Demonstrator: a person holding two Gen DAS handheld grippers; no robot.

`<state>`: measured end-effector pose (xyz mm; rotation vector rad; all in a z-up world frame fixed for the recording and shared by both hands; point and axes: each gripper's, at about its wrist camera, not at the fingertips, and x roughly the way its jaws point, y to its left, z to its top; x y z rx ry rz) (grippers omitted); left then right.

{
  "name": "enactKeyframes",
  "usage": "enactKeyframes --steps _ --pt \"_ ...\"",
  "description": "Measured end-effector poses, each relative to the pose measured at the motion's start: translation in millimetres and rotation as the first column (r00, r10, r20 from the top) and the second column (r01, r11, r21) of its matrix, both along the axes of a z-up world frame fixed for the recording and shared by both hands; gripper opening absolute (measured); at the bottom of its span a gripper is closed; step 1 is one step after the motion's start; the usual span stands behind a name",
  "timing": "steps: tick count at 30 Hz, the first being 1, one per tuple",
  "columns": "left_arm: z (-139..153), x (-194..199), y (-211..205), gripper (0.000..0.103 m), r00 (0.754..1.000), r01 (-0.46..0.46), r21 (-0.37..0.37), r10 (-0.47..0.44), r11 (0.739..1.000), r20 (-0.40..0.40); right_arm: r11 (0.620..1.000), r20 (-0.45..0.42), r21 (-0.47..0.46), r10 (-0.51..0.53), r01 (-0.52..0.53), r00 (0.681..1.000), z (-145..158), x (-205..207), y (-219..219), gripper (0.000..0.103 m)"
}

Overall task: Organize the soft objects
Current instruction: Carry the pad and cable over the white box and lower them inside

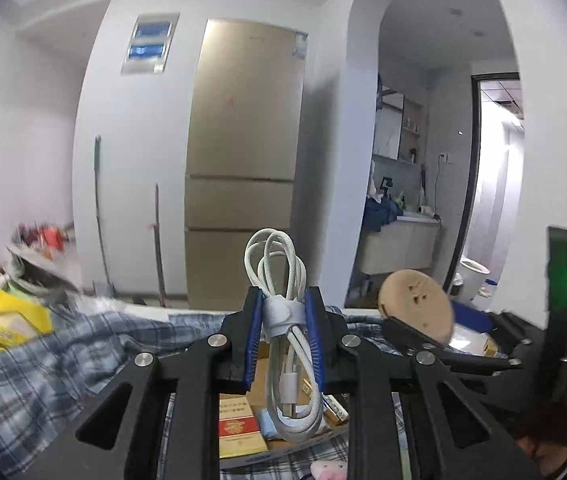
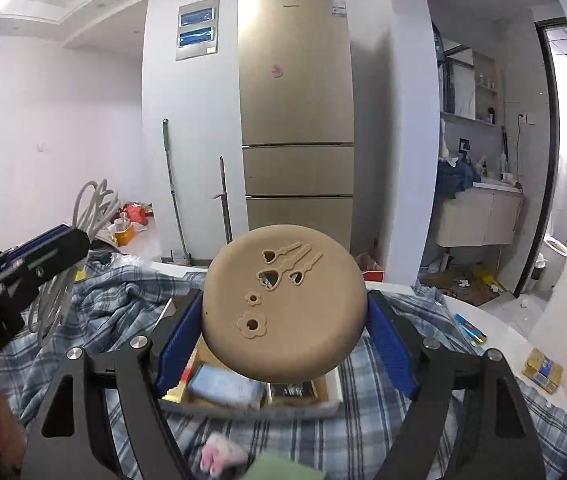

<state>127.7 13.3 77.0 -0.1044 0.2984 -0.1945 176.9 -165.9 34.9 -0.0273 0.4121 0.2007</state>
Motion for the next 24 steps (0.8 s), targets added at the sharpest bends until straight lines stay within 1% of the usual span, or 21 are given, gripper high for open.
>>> enactKeyframes --steps 2,4,6,8,10,12,14,18,20,24 --pt "-7 13 2 0.023 1.000 -0.004 0.008 0.005 1.000 -0.031 1.000 -0.028 0.019 -0.003 0.004 1.000 -8 18 3 0.079" --pt "-21 25 5 0.023 0.997 -0.006 0.011 0.007 1.000 -0.082 1.000 -0.062 0.021 0.012 -0.010 0.998 -18 35 7 0.079" --pt "-39 35 8 0.023 0.990 0.003 0.012 -0.002 1.000 -0.142 1.000 -0.083 0.009 0.021 -0.021 0.996 -29 46 11 0.079" --pt "-54 44 9 0.023 0.983 0.005 0.029 0.000 1.000 -0.185 0.999 -0.090 0.023 0.052 -0.050 0.995 -41 48 12 0.079" --pt "-68 53 10 0.023 0.975 0.004 0.041 0.006 0.999 -0.224 0.997 -0.095 -0.012 0.072 -0.074 0.993 -54 46 18 0.079" --pt "-83 56 12 0.023 0.967 0.000 0.038 0.010 0.999 -0.256 0.993 -0.119 -0.058 0.091 -0.099 0.989 -68 48 25 0.079" --pt "-97 60 13 0.023 0.957 0.010 0.031 -0.001 0.999 -0.290 0.990 -0.149 -0.063 0.119 -0.129 0.982 -79 50 30 0.079" --pt "-116 68 14 0.023 0.947 0.011 0.038 0.002 0.999 -0.322 0.983 -0.213 -0.063 0.155 -0.172 0.965 -99 54 35 0.079" --pt "-123 71 15 0.023 0.943 0.007 0.036 0.005 0.999 -0.334 0.980 -0.231 -0.078 0.161 -0.184 0.960 -107 57 37 0.079" --pt "-129 74 19 0.023 0.945 0.007 0.025 0.002 1.000 -0.326 0.977 -0.248 -0.097 0.163 -0.192 0.955 -116 61 39 0.079"
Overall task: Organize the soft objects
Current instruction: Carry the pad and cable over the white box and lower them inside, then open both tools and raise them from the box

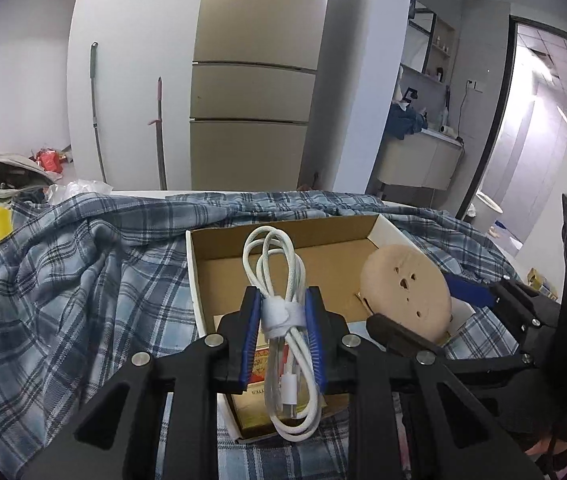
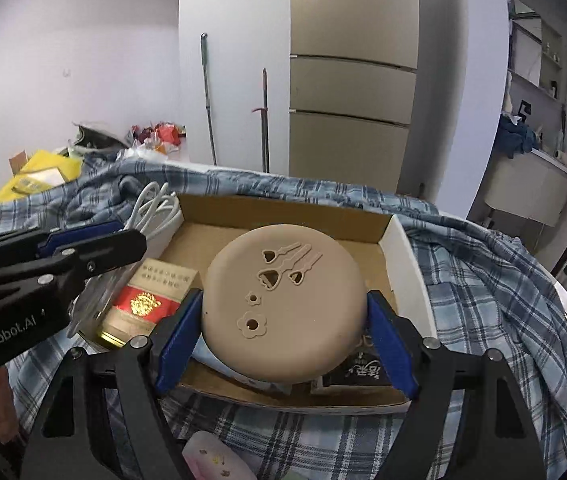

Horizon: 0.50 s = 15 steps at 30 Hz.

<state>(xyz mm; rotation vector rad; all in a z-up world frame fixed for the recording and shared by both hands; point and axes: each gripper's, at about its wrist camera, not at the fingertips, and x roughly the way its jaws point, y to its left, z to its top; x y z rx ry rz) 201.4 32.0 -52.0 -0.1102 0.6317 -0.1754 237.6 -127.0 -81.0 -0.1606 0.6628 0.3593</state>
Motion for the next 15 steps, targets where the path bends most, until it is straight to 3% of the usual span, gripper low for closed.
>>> enactKeyframes --steps 5,7,8,9,15 --pt "0.8 1.1 3.0 0.026 1.000 -0.024 0.007 0.024 1.000 0.000 1.000 -0.011 -0.007 -0.001 0.001 1.000 -3.9 3.6 0.1 0.079" --pt "-0.8 2.7 3.9 0.047 1.000 -0.027 0.009 0.027 1.000 -0.011 1.000 -0.019 0.000 0.005 -0.005 1.000 -4.5 4.7 -0.2 0.079" --pt "-1.1 2.7 4.5 0.074 0.999 -0.031 0.011 0.031 0.999 -0.009 1.000 -0.021 0.002 0.010 -0.009 1.000 -4.6 5.5 0.8 0.080" --pt "0.0 0.6 5.2 0.085 0.999 -0.040 0.009 0.040 0.999 0.009 1.000 -0.021 0.002 0.011 -0.011 1.000 -5.2 6.0 1.8 0.080" --pt "6.5 -3.3 10.8 0.085 0.996 -0.077 -0.004 0.077 0.997 0.045 1.000 0.017 -0.029 0.004 -0.003 1.000 -4.8 2.7 4.0 0.094"
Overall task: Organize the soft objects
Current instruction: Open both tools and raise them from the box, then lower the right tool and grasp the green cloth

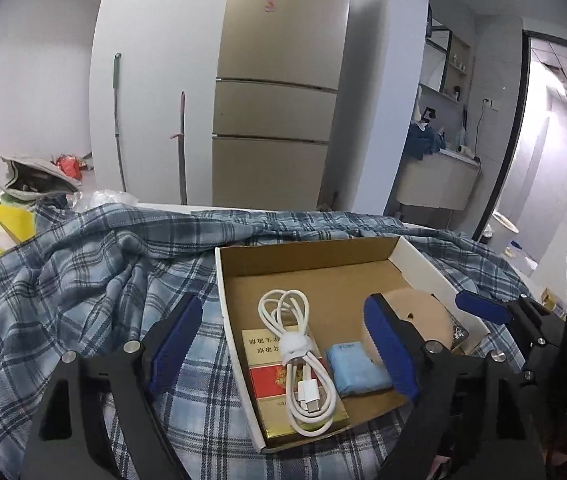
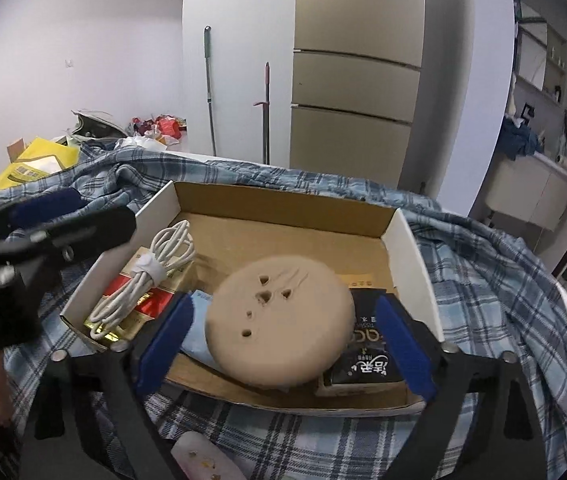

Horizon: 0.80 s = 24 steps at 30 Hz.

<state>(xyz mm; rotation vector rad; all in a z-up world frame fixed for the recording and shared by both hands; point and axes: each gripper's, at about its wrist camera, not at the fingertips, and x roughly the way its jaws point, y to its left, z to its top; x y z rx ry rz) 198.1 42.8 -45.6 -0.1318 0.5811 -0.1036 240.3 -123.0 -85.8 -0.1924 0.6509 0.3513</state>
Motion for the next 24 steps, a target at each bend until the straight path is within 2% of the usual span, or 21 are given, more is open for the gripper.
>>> enactKeyframes --steps 4,8,12,14,16,19,22,24 --pt "1 -1 0 0.085 1.000 0.001 0.003 -0.001 1.000 0.003 1.000 -0.001 0.008 -0.005 0.005 1.000 2 0 -2 0.094" --pt "13 -10 -3 0.085 0.999 -0.007 0.025 0.006 1.000 0.039 0.999 0.021 0.015 -0.048 0.048 0.999 11 2 -7 0.094" --pt "45 -29 -8 0.085 0.990 -0.006 0.041 0.000 0.999 0.139 0.992 0.048 0.067 -0.111 0.107 0.993 37 2 -22 0.094" --pt "60 -36 -10 0.085 0.983 -0.047 0.079 0.032 0.996 0.182 0.988 0.052 0.079 -0.138 0.133 0.989 52 -1 -30 0.094" --pt "77 -48 -9 0.085 0.974 -0.035 0.059 0.021 0.998 0.224 0.986 0.065 0.059 -0.158 0.154 0.985 68 -8 -32 0.094" --pt "100 -71 -10 0.085 0.963 -0.023 0.047 0.010 0.999 0.268 0.989 0.119 0.038 -0.144 0.141 0.982 93 -26 -34 0.094" --pt "117 -96 -18 0.085 0.952 -0.012 0.044 -0.002 0.999 0.305 0.991 0.153 0.058 -0.130 0.123 0.980 113 -50 -38 0.094" --pt "123 -112 -24 0.092 0.948 0.012 0.049 -0.027 0.999 0.317 0.990 0.168 0.077 -0.128 0.116 0.977 122 -67 -42 0.094"
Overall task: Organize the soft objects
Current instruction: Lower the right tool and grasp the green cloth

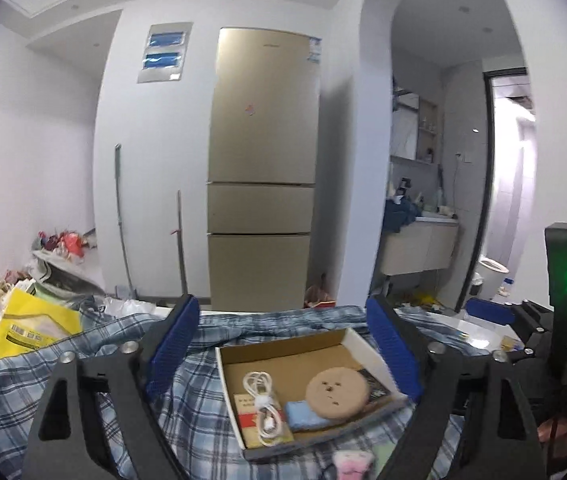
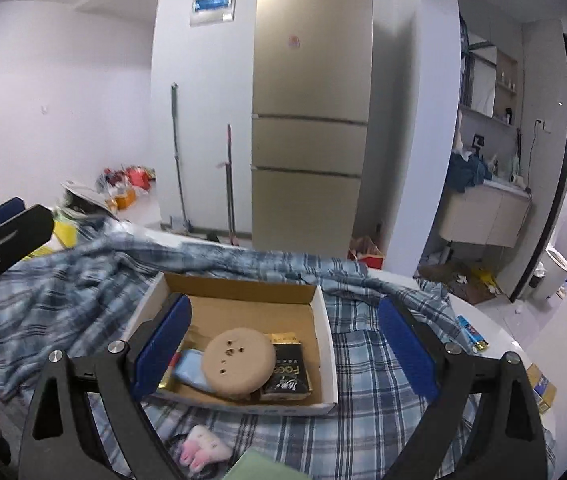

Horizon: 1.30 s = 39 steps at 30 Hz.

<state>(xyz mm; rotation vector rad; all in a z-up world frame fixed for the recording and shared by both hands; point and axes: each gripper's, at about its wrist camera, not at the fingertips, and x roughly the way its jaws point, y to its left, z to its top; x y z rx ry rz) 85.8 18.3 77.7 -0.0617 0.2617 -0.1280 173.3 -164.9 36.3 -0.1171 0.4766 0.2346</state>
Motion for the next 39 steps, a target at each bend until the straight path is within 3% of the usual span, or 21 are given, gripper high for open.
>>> enactKeyframes --steps 4,5,8,15,18,22,27,31,33,35,39 --pt "4 -35 -14 0.096 0.997 -0.019 0.025 0.017 1.000 0.073 0.999 0.006 0.039 0.005 -0.005 1.000 5 -26 -8 0.098" --pt "3 -42 -17 0.103 0.996 -0.037 0.027 0.034 0.999 0.082 0.999 0.005 0.046 -0.009 0.009 1.000 4 -32 -12 0.099" --pt "-4 -61 -19 0.103 0.993 -0.038 0.006 0.037 0.999 0.111 0.998 -0.003 0.059 -0.038 0.038 0.999 -1 -43 -23 0.099" --pt "-37 -64 -20 0.103 0.998 0.007 0.007 -0.007 1.000 0.058 0.991 -0.089 0.086 -0.094 0.102 0.992 -31 -53 -42 0.099" --pt "-61 -54 -20 0.103 1.000 -0.031 0.043 0.031 0.999 0.007 0.988 -0.138 0.083 -0.115 0.128 0.984 -46 -49 -44 0.099" --pt "-84 -37 -18 0.103 0.996 -0.006 0.024 0.008 1.000 -0.084 0.989 -0.224 0.059 -0.120 0.137 0.967 -63 -43 -43 0.099" --pt "-94 -36 -21 0.103 0.996 -0.012 0.035 0.015 0.999 -0.082 0.990 -0.462 0.080 -0.068 0.118 0.884 -96 -18 -38 0.099" --pt "-92 -39 -22 0.103 0.997 -0.036 0.039 0.039 0.999 -0.068 0.990 -0.535 0.033 -0.096 0.134 0.840 -117 -7 -33 0.099" --pt "-94 -36 -18 0.103 0.993 -0.084 0.041 0.087 0.996 -0.085 0.988 -0.578 0.029 -0.108 0.152 0.809 -127 -2 -32 0.099" --pt "-96 -32 -14 0.103 0.991 -0.071 0.020 0.073 0.997 -0.112 0.982 -0.620 0.023 -0.133 0.187 0.773 -137 2 -32 0.098" --pt "-97 -33 -12 0.103 0.991 -0.084 0.014 0.085 0.996 -0.107 0.974 -0.627 -0.011 -0.183 0.226 0.757 -144 7 -28 0.097"
